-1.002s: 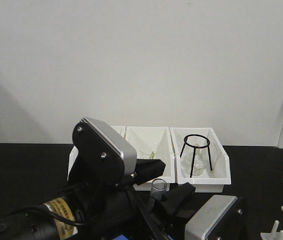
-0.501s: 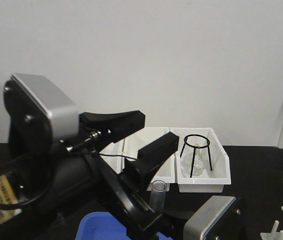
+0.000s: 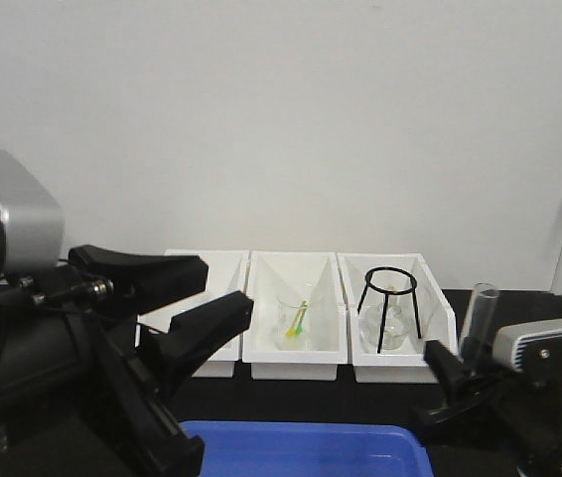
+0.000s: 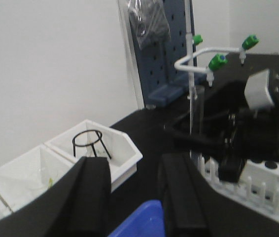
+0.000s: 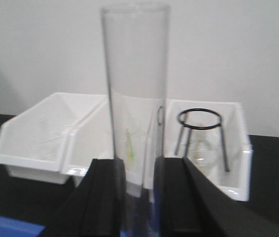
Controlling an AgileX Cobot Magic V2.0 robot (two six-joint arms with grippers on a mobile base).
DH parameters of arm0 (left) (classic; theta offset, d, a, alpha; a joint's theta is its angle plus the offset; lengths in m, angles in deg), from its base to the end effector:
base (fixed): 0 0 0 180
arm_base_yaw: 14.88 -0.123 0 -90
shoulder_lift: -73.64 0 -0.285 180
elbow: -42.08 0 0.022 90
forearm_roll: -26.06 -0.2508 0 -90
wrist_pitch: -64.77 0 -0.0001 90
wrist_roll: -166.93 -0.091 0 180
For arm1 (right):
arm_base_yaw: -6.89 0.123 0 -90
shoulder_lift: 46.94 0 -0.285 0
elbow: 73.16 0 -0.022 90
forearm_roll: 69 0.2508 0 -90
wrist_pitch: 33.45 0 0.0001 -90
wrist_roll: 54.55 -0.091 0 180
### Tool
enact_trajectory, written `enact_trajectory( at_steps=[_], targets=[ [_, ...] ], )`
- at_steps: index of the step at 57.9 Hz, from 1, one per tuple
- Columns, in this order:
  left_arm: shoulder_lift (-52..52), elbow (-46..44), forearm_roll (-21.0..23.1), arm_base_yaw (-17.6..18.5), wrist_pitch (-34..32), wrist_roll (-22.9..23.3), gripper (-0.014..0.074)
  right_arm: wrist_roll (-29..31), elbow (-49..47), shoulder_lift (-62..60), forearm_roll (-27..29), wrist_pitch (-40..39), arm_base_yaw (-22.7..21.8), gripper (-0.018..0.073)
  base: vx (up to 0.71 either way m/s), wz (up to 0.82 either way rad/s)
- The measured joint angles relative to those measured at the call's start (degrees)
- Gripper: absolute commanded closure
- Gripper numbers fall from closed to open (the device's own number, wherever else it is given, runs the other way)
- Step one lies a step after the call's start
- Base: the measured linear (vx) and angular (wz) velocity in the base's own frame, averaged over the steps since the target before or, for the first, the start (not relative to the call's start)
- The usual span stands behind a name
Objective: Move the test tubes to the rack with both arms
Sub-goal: 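Grasp the tube with the right gripper and open the left gripper, then move the held tube with the right gripper above the white rack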
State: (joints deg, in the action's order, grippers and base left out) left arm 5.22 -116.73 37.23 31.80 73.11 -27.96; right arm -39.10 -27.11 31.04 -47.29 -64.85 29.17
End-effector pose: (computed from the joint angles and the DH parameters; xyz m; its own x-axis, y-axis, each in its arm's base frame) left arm 0.1600 -0.1734 0.3993 -0.0429 0.1430 -0.9888 0.7509 0.6575 0.0625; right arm 0.2378 0.0785 0.2726 -0.0833 0.0273 -0.9962 -0.1897 0.9809 0.0427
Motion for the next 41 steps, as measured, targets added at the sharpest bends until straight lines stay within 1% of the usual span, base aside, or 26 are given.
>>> enact_trajectory(
  at_steps=[6,14,19,25,29,32,41],
  targets=[
    [0.0,0.0,0.0,-1.15,3.39,0.0,0.0391,0.99,0.0,-1.68,0.41,1.47,-6.83,0.0565,0.0,0.0],
    [0.0,0.0,0.0,-2.43,5.0,0.0,0.0475,1.48,0.0,-5.42,0.57,5.52,-16.66,0.0565,0.0,0.0],
    [0.0,0.0,-0.05,-3.13,5.29,0.0,0.051,1.49,0.0,-7.13,0.57,9.25,-21.93,0.0565,0.0,0.0],
    [0.0,0.0,-0.05,-4.02,5.29,0.0,0.053,1.53,0.0,-7.77,0.47,13.47,-27.72,0.0565,0.0,0.0],
    [0.0,0.0,-0.18,-4.78,5.5,0.0,0.0529,1.53,0.0,-7.77,-0.06,16.78,-30.42,0.0565,0.0,0.0],
    [0.0,0.0,-0.23,-5.38,5.8,0.0,0.0528,1.53,0.0,-7.77,-1.1,18.45,-31.62,0.0565,0.0,0.0],
    [0.0,0.0,-1.32,-6.87,6.37,0.0,0.0528,1.53,0.0,-7.77,-4.43,21.71,-32.32,0.0565,0.0,0.0]
  ],
)
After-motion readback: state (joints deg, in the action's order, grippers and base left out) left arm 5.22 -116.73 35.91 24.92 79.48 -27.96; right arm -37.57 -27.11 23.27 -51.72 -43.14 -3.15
